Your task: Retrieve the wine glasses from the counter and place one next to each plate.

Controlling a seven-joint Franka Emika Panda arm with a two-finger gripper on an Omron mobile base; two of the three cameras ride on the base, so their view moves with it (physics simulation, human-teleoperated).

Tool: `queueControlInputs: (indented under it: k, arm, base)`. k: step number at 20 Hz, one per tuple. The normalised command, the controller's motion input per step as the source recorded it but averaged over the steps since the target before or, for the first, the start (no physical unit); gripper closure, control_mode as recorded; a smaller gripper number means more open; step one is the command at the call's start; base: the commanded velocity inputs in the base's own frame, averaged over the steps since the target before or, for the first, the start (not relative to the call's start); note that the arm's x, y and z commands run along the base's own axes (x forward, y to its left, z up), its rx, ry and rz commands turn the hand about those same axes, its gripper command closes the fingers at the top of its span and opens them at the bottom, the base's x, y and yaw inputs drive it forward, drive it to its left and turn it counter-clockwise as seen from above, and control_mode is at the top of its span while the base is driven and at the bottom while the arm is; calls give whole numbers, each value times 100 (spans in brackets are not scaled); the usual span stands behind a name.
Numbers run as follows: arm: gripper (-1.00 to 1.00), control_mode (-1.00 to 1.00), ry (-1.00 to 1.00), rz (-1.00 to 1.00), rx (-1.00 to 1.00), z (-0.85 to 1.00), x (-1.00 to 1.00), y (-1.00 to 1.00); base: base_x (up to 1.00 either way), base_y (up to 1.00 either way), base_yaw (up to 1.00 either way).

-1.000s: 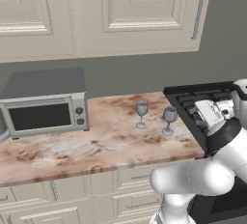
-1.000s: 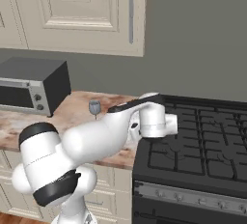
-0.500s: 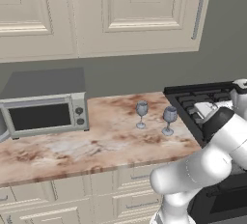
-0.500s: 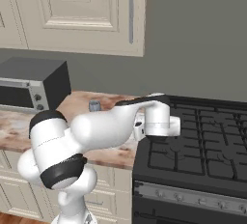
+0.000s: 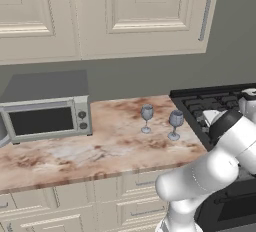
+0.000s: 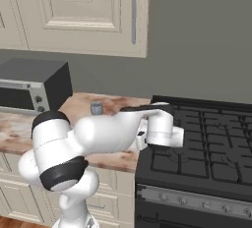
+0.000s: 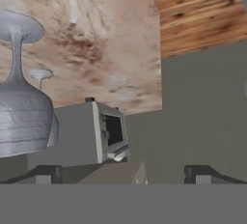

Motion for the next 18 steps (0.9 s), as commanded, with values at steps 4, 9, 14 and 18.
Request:
queueControlInputs:
  k: [4,9,14,18]
  arm:
    - [-100,-100,-2,-7,0,-10,1,0]
    - [-100,-100,-6,-1,0,-10,3,2]
    - [-100,-100,-2,0,0,-15,17,24]
    - [-100,-100,0,0,0,-11,16,10]
  base:
    - [0,0,0]
    - [0,0,0]
    - [0,0,0]
    - [0,0,0]
